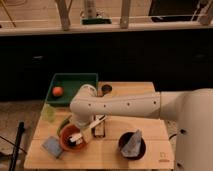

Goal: Place brush in red bowl

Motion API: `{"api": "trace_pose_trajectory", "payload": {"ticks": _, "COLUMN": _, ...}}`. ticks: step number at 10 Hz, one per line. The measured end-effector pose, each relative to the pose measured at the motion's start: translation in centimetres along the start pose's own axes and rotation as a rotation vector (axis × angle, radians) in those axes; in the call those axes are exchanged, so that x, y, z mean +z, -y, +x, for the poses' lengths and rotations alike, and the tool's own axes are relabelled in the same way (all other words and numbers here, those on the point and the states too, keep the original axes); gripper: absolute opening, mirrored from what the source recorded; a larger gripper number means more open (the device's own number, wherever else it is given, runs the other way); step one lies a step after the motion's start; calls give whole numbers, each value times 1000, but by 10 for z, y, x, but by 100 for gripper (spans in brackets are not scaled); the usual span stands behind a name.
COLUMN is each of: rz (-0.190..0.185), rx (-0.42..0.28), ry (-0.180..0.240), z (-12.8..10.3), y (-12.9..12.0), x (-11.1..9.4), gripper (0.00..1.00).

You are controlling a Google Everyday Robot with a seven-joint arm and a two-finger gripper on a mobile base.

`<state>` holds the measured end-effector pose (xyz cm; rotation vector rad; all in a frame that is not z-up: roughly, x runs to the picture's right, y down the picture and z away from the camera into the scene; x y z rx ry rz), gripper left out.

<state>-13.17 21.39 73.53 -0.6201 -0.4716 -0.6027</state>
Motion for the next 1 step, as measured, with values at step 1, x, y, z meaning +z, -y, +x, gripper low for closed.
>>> {"api": "trace_pose_trajectory", "payload": {"ticks": 1, "rz": 0, "rx": 0, "ry": 0, "z": 0, "y": 0, "x": 0, "gripper": 80}}
